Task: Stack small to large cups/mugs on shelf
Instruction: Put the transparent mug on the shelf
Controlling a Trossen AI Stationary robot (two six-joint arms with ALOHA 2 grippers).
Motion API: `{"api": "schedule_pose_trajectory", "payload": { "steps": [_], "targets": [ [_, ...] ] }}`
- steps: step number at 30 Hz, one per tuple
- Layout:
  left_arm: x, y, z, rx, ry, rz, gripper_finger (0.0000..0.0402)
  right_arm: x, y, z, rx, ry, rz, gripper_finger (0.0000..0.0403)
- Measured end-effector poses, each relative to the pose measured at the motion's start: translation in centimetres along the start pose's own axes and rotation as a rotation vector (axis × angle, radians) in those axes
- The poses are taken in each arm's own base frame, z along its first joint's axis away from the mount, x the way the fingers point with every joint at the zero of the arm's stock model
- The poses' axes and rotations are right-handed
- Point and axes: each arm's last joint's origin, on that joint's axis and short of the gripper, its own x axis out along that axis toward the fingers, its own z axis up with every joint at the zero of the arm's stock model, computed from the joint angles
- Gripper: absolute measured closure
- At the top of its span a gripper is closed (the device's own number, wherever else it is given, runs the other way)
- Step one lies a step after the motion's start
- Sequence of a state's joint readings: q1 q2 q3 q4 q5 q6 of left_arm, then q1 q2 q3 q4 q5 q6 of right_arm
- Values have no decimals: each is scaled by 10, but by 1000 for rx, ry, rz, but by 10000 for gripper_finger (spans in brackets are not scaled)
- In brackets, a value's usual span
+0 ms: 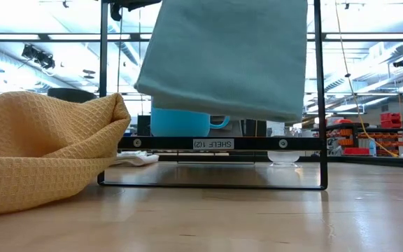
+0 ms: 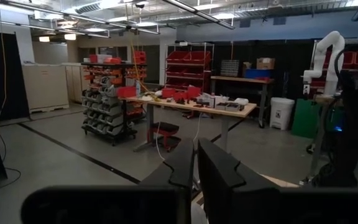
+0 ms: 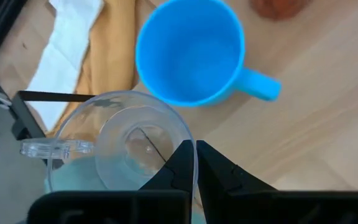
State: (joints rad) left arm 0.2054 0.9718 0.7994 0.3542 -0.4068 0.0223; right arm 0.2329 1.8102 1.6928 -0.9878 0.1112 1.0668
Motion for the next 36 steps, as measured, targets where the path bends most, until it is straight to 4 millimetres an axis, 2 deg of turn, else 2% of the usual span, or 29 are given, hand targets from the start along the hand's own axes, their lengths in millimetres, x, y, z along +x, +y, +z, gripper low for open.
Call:
{"api": "schedule_pose_trajectory", "payload": {
  "steps": [10,19,29,36],
  "targets": [
    [0,0,1,-7,-11,1,383,5,1,-1,149,-15,-20,391],
    [0,0,1,37,-12,1,375,3,7,-12,181,-54,-27,384],
    [-3,1,5,40,-25,0,385,36,16,-15,266,-46,-31,385],
    [-9,4,12,50,-55,5,375,47,19,-16,335,-47,-30,387]
  ]
}}
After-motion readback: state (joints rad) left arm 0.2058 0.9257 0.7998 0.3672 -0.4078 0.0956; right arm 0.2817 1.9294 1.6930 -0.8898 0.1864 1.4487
